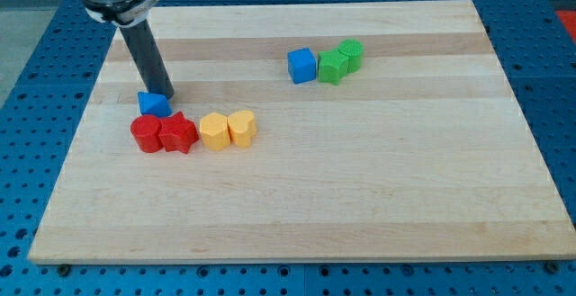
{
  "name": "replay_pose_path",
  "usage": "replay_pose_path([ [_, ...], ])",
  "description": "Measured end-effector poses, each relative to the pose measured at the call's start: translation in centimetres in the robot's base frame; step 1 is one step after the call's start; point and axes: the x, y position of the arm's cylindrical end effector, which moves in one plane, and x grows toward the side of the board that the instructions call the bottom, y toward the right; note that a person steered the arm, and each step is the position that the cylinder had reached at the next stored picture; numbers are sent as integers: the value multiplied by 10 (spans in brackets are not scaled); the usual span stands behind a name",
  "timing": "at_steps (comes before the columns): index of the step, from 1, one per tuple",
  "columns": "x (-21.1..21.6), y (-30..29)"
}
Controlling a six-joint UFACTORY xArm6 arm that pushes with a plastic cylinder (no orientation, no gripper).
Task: Move the blue triangle into the red circle
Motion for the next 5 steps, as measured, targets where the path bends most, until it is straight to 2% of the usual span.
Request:
replay_pose_path([
  [5, 13, 14],
])
